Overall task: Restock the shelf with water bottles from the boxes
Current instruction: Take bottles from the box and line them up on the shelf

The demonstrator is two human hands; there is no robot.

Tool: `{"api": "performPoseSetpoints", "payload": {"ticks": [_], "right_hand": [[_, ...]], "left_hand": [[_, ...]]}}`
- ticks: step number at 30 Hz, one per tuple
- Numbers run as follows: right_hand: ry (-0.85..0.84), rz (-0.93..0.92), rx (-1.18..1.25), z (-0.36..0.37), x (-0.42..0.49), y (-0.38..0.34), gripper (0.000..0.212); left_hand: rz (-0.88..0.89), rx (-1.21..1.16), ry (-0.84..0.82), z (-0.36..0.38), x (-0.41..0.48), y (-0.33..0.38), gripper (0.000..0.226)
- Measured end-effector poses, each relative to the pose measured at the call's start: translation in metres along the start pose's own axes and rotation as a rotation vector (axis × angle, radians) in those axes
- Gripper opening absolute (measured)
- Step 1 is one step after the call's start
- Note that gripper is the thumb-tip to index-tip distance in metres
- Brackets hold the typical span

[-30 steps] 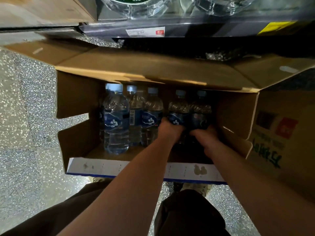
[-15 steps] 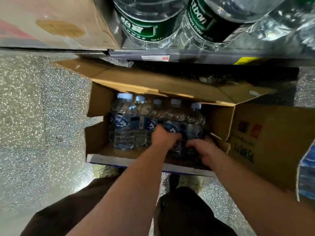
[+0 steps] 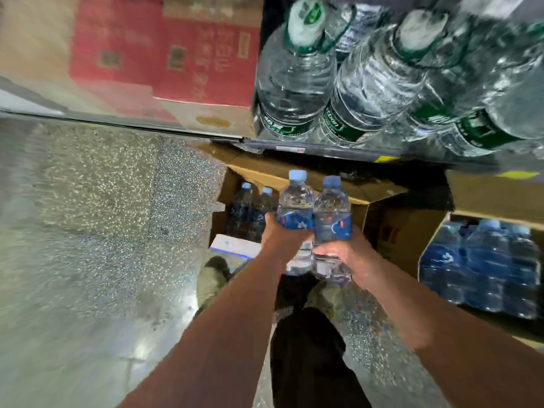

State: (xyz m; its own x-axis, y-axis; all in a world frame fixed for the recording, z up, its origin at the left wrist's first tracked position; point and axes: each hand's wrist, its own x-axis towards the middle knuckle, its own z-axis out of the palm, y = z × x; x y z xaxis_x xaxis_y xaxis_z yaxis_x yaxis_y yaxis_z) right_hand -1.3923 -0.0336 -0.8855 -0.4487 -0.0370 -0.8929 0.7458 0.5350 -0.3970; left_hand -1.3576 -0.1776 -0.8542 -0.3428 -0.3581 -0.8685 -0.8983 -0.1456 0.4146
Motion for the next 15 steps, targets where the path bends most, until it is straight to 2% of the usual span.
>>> {"api": "performPoseSetpoints", "payload": {"ticks": [1, 3, 4, 8, 11, 15], "right_hand": [[-0.011, -0.029, -0.001, -0.002, -0.011, -0.006, 0.086], [-0.038, -0.068, 0.033, -0.001, -0.065, -0.041, 0.052], [-0.041, -0.08, 0.05, 0.001, -0.082, -0.049, 0.043], [-0.013, -0.156, 0.121, 0.014, -0.143, -0.068, 0.038], [-0.054, -0.234, 0.168, 0.028, -0.187, -0.08, 0.035], [0.004, -0.311, 0.179, 0.052, -0.247, -0.107, 0.032]], "left_hand": [[-0.006, -0.019, -0.001, -0.005, -0.013, 0.005, 0.065], [0.009, -0.091, -0.029, -0.017, -0.037, 0.012, 0.074], [0.023, -0.115, -0.027, -0.023, -0.045, 0.013, 0.078], [0.128, -0.071, -0.056, -0.062, -0.079, 0.02, 0.064], [0.2, -0.086, -0.095, -0.098, -0.112, 0.028, 0.066], [0.285, -0.112, -0.118, -0.149, -0.164, 0.046, 0.064]]}}
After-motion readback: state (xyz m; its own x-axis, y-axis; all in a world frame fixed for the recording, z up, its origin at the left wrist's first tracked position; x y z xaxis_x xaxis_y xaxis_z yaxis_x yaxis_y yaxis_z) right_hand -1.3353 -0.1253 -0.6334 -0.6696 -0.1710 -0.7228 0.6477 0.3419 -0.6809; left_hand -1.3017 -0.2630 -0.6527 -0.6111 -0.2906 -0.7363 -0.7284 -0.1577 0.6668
